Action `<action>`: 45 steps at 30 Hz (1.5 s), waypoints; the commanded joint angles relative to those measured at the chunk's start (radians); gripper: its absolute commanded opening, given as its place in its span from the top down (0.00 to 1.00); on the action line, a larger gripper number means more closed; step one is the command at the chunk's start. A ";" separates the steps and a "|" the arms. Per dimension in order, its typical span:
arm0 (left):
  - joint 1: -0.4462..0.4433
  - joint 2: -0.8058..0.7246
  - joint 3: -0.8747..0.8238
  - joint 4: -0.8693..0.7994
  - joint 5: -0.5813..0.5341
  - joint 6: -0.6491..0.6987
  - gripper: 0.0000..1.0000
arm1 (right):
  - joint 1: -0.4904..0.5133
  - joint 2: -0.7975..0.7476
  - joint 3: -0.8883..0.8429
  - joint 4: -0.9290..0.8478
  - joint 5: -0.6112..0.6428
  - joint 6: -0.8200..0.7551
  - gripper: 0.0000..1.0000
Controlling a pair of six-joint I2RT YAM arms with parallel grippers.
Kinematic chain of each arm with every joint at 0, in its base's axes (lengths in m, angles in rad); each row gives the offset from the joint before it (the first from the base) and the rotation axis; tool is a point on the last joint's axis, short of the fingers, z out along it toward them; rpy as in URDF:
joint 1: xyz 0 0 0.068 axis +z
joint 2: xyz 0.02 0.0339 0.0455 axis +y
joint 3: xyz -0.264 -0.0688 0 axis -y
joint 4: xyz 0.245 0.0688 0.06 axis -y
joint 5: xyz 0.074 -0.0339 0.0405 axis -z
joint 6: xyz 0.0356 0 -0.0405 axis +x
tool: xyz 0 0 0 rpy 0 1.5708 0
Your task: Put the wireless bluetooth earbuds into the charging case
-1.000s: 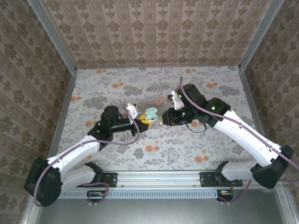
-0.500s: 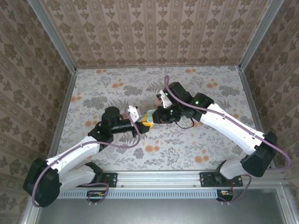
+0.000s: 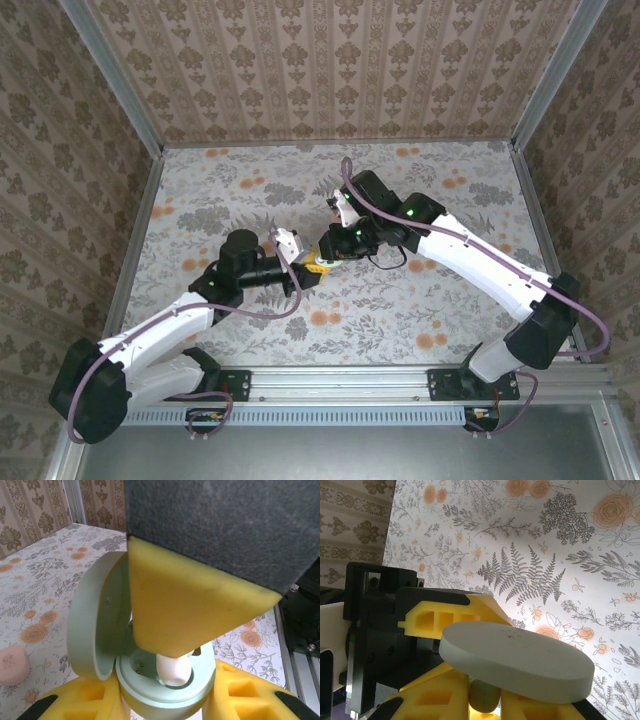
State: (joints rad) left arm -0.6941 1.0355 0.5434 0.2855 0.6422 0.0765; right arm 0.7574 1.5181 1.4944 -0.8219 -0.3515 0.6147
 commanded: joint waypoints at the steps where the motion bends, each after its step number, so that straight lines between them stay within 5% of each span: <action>1: -0.008 -0.028 0.015 -0.007 -0.024 0.031 0.83 | 0.006 0.015 0.034 -0.056 0.008 -0.024 0.81; 33: -0.011 -0.022 0.014 0.017 -0.029 0.012 0.84 | 0.015 0.069 0.093 -0.100 0.073 -0.038 0.80; 45: -0.012 -0.029 0.012 0.013 -0.037 0.014 0.84 | 0.028 0.073 0.095 -0.117 0.054 -0.043 0.72</action>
State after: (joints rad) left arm -0.6968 1.0214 0.5434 0.2687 0.6010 0.0841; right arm 0.7753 1.5734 1.5692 -0.8921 -0.3134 0.5865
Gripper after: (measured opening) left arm 0.335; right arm 0.269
